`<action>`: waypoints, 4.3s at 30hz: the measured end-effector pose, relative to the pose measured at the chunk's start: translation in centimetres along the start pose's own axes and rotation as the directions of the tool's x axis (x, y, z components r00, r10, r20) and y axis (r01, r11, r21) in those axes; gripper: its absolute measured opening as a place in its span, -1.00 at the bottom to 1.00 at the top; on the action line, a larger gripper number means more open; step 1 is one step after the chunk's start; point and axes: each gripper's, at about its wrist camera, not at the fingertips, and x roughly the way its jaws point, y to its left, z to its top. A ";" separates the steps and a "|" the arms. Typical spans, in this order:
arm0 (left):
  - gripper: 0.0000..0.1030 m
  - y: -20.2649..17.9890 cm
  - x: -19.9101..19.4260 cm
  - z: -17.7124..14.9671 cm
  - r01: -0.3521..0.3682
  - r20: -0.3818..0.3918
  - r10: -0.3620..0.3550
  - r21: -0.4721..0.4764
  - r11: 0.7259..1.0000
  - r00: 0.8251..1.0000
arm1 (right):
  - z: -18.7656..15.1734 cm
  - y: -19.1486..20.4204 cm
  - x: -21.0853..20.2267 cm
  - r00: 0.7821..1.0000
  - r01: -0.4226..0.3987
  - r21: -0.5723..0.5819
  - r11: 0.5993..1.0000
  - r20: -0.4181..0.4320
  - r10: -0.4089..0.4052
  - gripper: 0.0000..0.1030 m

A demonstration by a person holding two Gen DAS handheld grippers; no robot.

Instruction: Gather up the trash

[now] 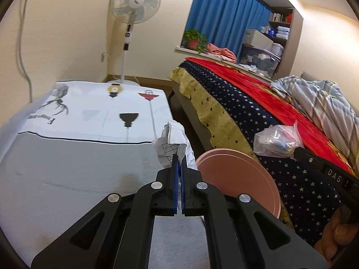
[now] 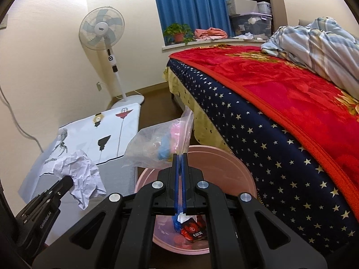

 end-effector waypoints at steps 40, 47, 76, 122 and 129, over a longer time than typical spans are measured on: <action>0.18 -2.9 -0.5 -1.2 0.121 -0.080 -0.113 0.108 0.987 0.990 | 0.2 -2.7 -2.1 0.995 0.096 0.056 0.994 0.025 -0.098 0.73; 0.64 -1.8 -6.2 -1.1 0.036 0.005 -0.037 0.125 0.991 0.999 | -0.2 -0.9 -6.7 0.994 0.051 -0.014 0.999 0.095 -0.049 0.90; 0.85 4.2 -16.7 -6.2 -0.237 0.046 0.235 0.048 0.970 0.971 | -8.6 6.0 -11.4 0.998 0.004 -0.230 0.973 0.061 0.010 0.90; 0.85 5.2 -15.5 -6.9 -0.252 0.010 0.252 0.010 0.968 0.968 | -9.1 7.0 -10.1 0.999 0.004 -0.231 0.973 0.033 0.004 0.90; 0.85 5.2 -15.5 -6.9 -0.251 0.010 0.251 0.011 0.968 0.968 | -9.1 7.1 -10.0 0.999 0.003 -0.231 0.973 0.032 0.004 0.90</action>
